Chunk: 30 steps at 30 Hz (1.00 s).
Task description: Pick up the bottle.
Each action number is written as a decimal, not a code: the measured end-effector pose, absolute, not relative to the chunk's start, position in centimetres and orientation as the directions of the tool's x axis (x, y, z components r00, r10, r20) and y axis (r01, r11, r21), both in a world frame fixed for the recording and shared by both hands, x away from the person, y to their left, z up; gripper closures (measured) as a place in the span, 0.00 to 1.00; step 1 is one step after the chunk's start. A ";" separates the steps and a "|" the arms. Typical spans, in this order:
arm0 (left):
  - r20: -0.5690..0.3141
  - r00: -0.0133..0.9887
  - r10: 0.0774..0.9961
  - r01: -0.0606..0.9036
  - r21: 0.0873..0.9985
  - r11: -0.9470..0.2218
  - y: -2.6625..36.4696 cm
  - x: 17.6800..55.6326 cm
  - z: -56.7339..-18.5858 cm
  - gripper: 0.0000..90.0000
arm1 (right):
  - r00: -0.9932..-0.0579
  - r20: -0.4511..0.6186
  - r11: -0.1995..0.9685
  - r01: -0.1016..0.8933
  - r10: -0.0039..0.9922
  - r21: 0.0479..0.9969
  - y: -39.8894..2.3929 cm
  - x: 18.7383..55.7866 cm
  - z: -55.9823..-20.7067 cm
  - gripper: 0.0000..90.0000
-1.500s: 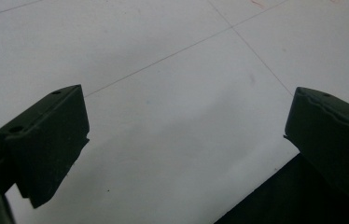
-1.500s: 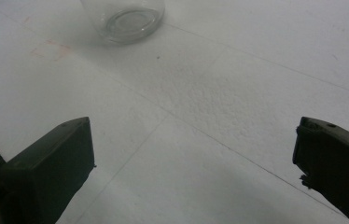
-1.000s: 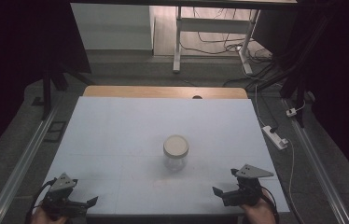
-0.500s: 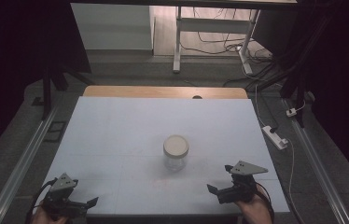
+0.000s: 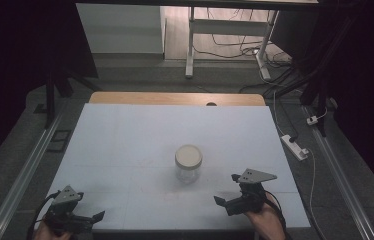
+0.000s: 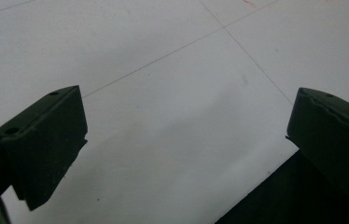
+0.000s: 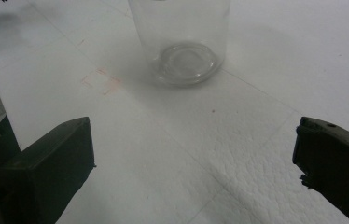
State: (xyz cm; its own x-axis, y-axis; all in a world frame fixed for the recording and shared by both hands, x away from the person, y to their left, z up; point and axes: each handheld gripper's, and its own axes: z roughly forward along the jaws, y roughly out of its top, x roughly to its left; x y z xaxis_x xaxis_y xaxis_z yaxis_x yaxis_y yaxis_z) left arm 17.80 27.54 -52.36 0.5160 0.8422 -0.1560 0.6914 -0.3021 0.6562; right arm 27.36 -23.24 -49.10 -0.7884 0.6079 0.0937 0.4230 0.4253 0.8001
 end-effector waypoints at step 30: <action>-0.178 0.514 0.839 0.698 0.655 -0.289 27.8 17.9 -52.4 0.00 | -0.818 0.102 0.484 0.430 0.565 0.762 -17.9 31.1 -49.7 0.00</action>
State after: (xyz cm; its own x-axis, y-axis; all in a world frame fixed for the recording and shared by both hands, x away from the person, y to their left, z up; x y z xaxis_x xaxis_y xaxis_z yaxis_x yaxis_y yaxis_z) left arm 17.91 27.76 -52.40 0.5143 0.8389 -0.1779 0.6983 -0.2892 0.6548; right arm 31.13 -17.87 -49.72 -0.8184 0.5655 0.1024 0.4300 0.4844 0.7619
